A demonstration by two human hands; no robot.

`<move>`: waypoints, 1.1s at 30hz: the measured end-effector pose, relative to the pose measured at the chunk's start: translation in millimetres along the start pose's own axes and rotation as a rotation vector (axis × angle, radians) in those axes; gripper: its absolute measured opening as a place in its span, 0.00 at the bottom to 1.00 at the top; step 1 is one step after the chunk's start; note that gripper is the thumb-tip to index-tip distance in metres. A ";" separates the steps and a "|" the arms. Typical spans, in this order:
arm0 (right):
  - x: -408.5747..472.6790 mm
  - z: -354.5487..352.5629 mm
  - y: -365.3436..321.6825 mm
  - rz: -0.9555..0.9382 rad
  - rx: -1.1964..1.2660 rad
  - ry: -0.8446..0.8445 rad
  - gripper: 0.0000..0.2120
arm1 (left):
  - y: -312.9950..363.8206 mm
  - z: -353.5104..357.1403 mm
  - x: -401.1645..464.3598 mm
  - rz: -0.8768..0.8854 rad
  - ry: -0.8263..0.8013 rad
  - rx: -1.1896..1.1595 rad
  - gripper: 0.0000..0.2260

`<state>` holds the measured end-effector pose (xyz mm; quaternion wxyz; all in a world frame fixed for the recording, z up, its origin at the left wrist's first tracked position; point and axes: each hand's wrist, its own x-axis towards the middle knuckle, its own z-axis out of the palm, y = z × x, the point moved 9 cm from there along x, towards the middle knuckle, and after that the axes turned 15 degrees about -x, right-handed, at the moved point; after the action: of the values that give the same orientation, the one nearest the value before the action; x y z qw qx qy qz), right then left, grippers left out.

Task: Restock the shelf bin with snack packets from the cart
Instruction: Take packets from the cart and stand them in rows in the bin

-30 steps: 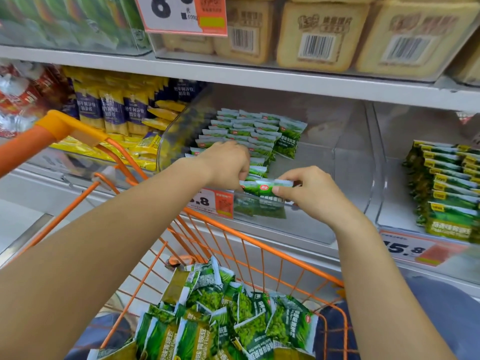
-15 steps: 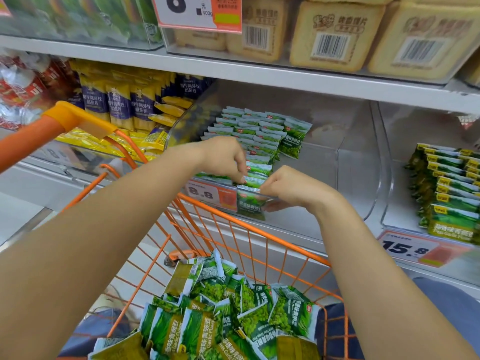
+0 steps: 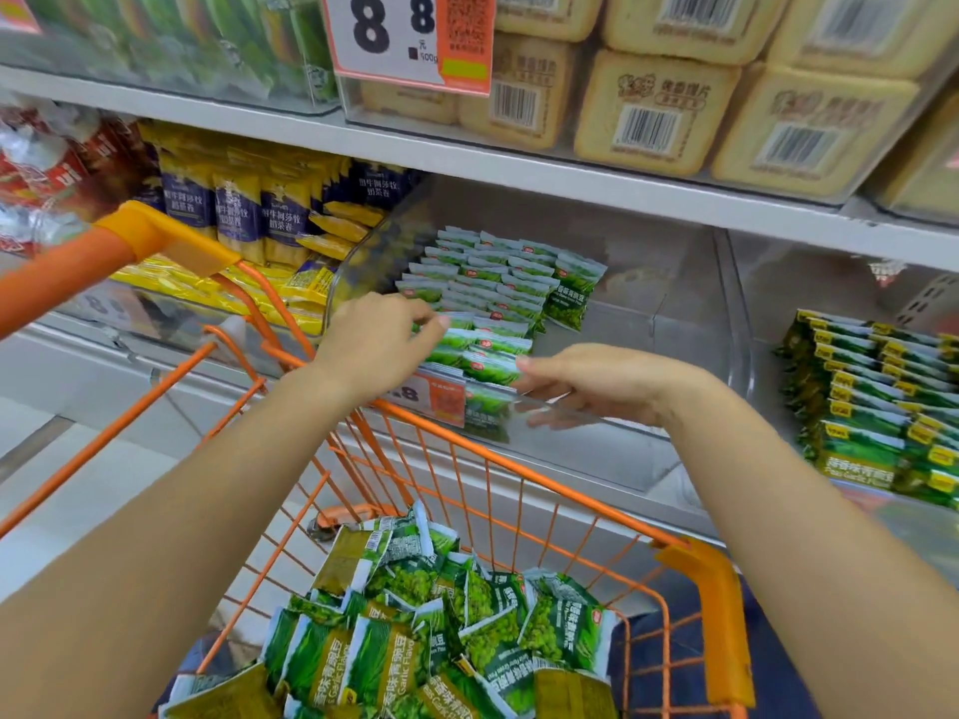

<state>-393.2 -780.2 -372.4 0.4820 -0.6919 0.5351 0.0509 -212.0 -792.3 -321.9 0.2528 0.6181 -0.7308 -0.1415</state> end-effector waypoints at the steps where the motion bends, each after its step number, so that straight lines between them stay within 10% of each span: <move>1: -1.4 -2.0 3.5 0.017 -0.031 0.013 0.26 | -2.1 -0.7 -3.7 0.008 0.019 0.034 0.25; 11: -7.0 32.3 -19.0 0.056 -0.181 -0.266 0.39 | -13.5 16.5 -5.4 -0.060 -0.065 0.090 0.28; 18: 17.0 -16.9 22.9 0.265 0.229 0.204 0.33 | -11.8 17.9 -6.3 -0.085 -0.077 0.110 0.27; 26: 31.9 16.5 -29.3 0.203 0.703 0.057 0.36 | -10.0 15.5 -5.5 -0.098 -0.051 0.117 0.28; 30: 12.9 -5.9 -16.9 0.184 0.239 0.320 0.32 | -0.4 2.5 -12.1 -0.038 0.023 0.019 0.24; 33: -43.5 -21.7 -41.0 -0.196 -0.187 0.790 0.18 | 24.1 -15.9 -33.8 0.125 0.193 -0.180 0.17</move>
<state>-388.9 -767.3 -310.2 0.1777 -0.7467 0.6035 -0.2161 -219.7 -753.0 -302.7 0.3847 0.5567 -0.7246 -0.1303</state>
